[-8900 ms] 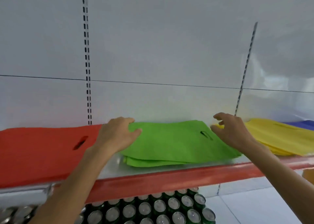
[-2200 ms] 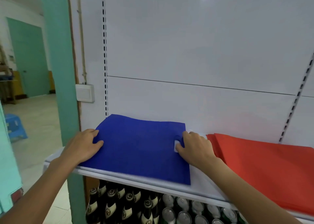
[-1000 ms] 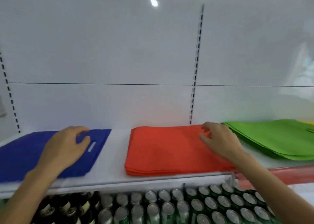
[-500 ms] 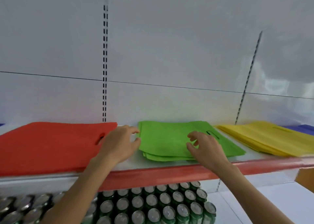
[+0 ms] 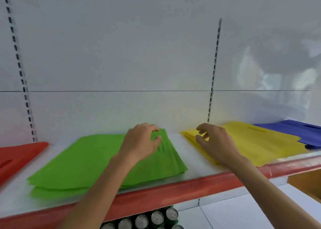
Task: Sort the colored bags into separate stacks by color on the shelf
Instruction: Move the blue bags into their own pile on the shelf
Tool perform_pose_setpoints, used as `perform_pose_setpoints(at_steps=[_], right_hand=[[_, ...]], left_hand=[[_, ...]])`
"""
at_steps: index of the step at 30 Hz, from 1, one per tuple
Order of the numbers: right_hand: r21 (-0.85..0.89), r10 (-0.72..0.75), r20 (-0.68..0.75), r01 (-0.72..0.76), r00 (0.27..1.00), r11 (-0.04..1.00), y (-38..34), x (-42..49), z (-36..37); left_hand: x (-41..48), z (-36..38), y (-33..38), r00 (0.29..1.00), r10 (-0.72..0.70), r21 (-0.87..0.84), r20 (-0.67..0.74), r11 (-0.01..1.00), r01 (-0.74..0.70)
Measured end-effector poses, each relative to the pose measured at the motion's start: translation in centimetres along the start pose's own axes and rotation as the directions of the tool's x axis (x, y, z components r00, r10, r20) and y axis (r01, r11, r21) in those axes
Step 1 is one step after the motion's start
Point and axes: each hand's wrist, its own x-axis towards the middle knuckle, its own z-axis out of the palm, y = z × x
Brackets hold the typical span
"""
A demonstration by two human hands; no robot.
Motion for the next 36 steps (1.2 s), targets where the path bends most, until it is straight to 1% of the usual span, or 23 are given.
perform_pose_setpoints(at_steps=[4, 7, 10, 12, 16, 21, 24, 26, 28, 32, 36], right_hand=[[0.028, -0.028, -0.045, 0.03, 0.999, 0.999, 8.3, 1.7, -2.2], [-0.002, -0.043, 0.01, 0.043, 0.999, 0.999, 15.4, 2.5, -3.9], [-0.028, -0.017, 0.027, 0.018, 0.999, 0.999, 21.8, 3.9, -6.7], [-0.017, -0.008, 0.007, 0.008, 1.0, 1.0, 25.2, 5.2, -8.4], [0.023, -0.018, 0.004, 0.018, 1.0, 1.0, 30.2, 6.8, -10.4], [-0.037, 0.059, -0.001, -0.059, 0.998, 0.998, 38.1, 7.6, -13.3], [-0.104, 0.141, 0.027, -0.138, 0.99, 0.985, 44.2, 8.1, -15.6], [-0.106, 0.176, 0.0, -0.175, 0.984, 0.979, 48.5, 8.9, -16.4], [-0.076, 0.195, -0.021, -0.196, 0.981, 0.978, 52.5, 9.7, -16.5], [-0.036, 0.178, 0.047, -0.176, 0.983, 0.984, 59.3, 11.1, -16.7], [0.018, 0.191, 0.024, -0.191, 0.981, 0.981, 64.3, 13.2, -18.1]], left_hand=[[3.2, 4.8, 6.8, 1.0, 0.016, 0.003, -0.023, 1.0, -0.016], [4.5, 8.6, 12.7, 1.0, -0.024, -0.023, -0.009, 0.999, 0.024], [6.7, 10.9, 18.5, 1.0, -0.018, -0.003, -0.022, 1.0, 0.018], [8.3, 12.2, 22.2, 0.999, -0.009, -0.018, -0.031, 1.0, 0.008], [11.4, 15.4, 28.8, 1.0, 0.014, -0.036, 0.004, 0.999, -0.013], [14.7, 19.8, 35.1, 0.997, 0.06, -0.012, 0.045, 0.998, -0.059], [16.1, 23.2, 38.5, 0.993, 0.015, -0.015, 0.116, 1.0, -0.013], [17.2, 25.6, 40.5, 0.992, -0.007, -0.004, 0.127, 1.0, 0.007], [18.2, 28.1, 42.6, 0.996, -0.02, -0.036, 0.089, 0.999, 0.023], [20.4, 32.5, 46.5, 0.999, -0.039, -0.092, 0.023, 0.995, 0.041], [22.5, 35.6, 47.4, 0.98, -0.201, -0.095, -0.003, 0.975, 0.2]])
